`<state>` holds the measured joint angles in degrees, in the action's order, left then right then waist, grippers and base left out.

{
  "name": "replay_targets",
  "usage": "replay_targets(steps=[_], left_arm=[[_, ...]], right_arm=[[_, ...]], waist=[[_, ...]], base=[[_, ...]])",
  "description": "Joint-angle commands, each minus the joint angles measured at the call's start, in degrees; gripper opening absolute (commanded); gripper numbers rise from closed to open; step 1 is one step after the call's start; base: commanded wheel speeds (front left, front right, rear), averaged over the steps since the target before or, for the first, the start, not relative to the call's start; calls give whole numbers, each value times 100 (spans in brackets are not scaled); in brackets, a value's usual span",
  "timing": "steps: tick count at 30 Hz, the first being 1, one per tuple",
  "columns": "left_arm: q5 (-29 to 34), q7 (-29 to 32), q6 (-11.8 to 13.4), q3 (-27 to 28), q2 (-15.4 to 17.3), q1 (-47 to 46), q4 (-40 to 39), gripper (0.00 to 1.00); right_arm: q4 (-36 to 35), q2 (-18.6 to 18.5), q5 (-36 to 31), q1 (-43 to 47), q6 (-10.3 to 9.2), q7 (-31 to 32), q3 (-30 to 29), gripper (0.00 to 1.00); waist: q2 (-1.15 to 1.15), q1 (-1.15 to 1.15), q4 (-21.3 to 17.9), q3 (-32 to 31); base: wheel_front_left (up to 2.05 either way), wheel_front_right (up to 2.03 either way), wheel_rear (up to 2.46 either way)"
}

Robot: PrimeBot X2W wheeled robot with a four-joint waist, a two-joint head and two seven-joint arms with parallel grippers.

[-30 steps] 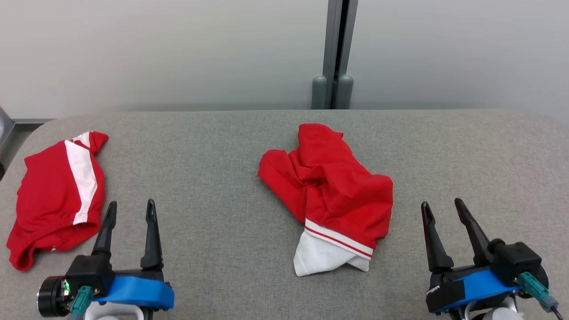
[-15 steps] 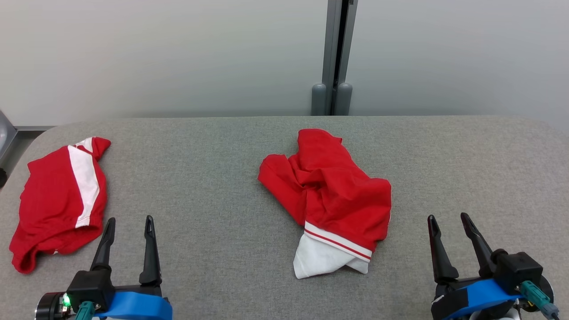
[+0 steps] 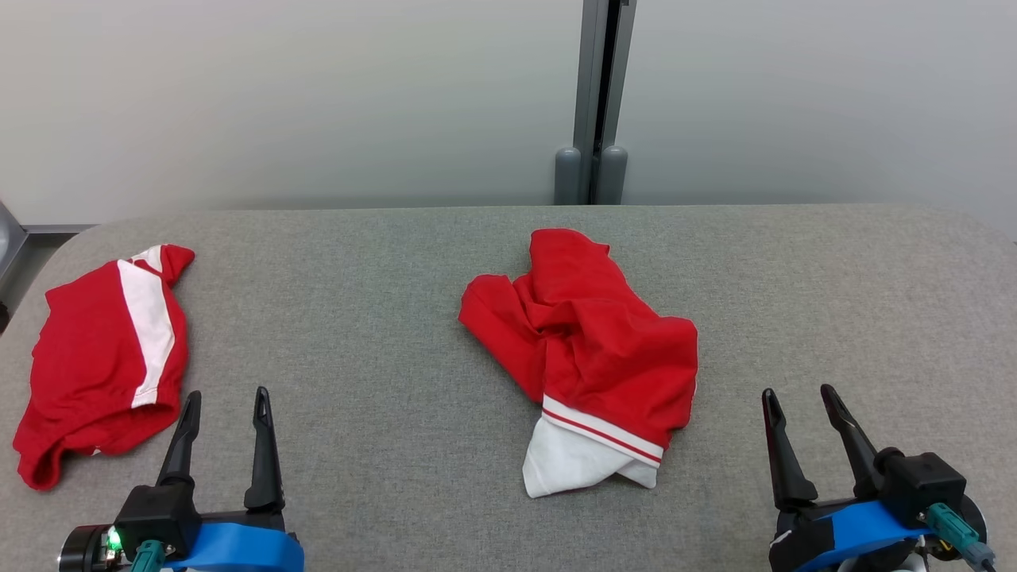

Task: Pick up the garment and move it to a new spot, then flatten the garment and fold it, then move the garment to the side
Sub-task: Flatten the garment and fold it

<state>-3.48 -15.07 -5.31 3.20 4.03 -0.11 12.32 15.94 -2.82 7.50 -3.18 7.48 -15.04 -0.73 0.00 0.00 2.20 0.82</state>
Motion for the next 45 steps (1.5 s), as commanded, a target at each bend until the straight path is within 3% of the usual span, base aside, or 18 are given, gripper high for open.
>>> replay_targets(steps=[1,26,34,45], left_arm=[[18,-15,-16,30,2,0,0,100],[86,-15,-120,93,-37,-113,70,100],[76,-15,-135,36,-57,-168,79,100],[18,-15,-172,-126,-85,-380,93,100]], right_arm=[[13,-13,-33,40,2,-21,-3,100],[84,-13,43,42,2,-22,-1,100],[176,-13,-118,-370,2,-22,152,100],[1040,-13,-382,-1188,2,-21,252,100]], waist=[[0,0,-1,1],[0,0,30,6],[0,0,143,27],[0,0,434,266]], base=[[0,0,0],[0,0,0],[0,0,0],[0,0,0]])
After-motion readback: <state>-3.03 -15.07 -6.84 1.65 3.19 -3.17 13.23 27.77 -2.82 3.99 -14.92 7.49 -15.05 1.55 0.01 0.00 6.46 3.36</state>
